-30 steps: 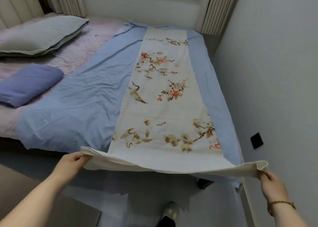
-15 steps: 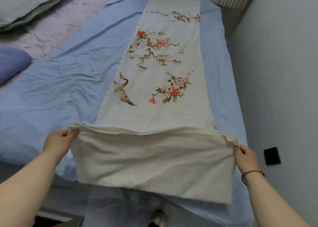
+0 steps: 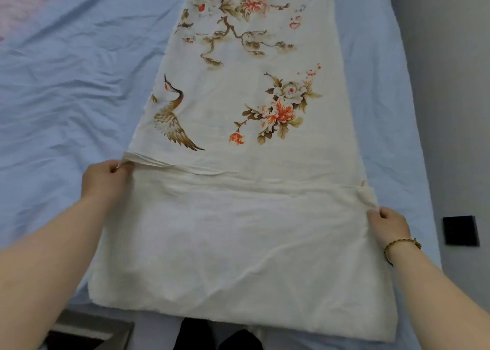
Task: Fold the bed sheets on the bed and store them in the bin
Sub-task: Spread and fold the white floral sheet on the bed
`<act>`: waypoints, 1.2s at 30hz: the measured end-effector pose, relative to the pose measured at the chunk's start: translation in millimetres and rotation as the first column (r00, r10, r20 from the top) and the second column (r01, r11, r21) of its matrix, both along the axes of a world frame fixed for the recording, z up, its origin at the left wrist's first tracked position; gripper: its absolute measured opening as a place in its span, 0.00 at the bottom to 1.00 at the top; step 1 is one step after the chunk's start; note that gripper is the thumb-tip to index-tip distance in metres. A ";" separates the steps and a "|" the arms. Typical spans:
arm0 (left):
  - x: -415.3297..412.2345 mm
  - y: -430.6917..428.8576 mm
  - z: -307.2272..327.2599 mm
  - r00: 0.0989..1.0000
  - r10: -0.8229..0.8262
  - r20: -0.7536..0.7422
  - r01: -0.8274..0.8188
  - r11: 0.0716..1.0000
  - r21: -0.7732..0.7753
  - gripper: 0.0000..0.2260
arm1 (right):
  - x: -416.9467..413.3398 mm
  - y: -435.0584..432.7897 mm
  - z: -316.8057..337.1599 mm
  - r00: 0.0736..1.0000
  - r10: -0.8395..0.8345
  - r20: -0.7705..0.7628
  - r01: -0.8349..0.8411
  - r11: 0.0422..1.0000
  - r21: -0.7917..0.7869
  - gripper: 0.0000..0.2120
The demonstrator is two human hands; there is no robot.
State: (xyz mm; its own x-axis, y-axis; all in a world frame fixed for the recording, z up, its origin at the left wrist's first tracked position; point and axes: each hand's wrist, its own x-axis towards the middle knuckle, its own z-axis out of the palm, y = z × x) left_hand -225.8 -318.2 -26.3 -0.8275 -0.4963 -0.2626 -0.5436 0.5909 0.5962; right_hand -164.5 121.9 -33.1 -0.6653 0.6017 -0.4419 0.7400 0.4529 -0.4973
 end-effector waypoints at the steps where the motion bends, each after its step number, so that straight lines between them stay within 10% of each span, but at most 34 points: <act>1: -0.4 1.1 -8.6 1.000 0.018 0.017 -0.018 1.000 0.005 0.19 | 0.3 -1.7 -4.8 1.000 -0.014 0.010 0.014 1.000 -0.008 0.17; 6: 5.7 -4.7 -31.7 0.998 0.051 0.048 -0.055 0.996 0.066 0.08 | -2.5 -3.2 -18.0 0.998 -0.059 -0.001 0.059 0.998 -0.002 0.15; 12: 36.1 -2.0 -30.3 0.998 0.058 0.030 -0.061 0.993 0.098 0.35 | 5.0 -17.1 -5.9 0.987 -0.151 -0.057 0.145 0.985 -0.095 0.12; 30: 174.0 -35.7 -18.5 0.868 0.064 0.493 -0.253 0.910 0.328 0.13 | 146.0 -30.6 12.9 0.931 -0.335 0.143 0.353 0.927 -0.124 0.15; 33: 192.4 -43.8 -20.0 0.825 0.078 0.560 -0.352 0.846 0.400 0.11 | 160.3 -31.7 11.7 0.919 -0.381 0.103 0.391 0.914 -0.111 0.15; 36: 194.2 -43.8 -22.7 0.788 0.166 0.593 -0.563 0.583 0.585 0.12 | 163.5 -26.5 7.0 0.906 -0.420 0.052 0.423 0.903 -0.082 0.12</act>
State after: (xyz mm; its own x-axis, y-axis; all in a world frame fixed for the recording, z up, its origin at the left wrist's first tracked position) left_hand -31.6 -362.1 -49.0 -0.3069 -0.2180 -0.9264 -0.9095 -0.2194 0.3530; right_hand -1.1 95.4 -26.1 -0.3433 0.7796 -0.5239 0.8680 0.0502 -0.4940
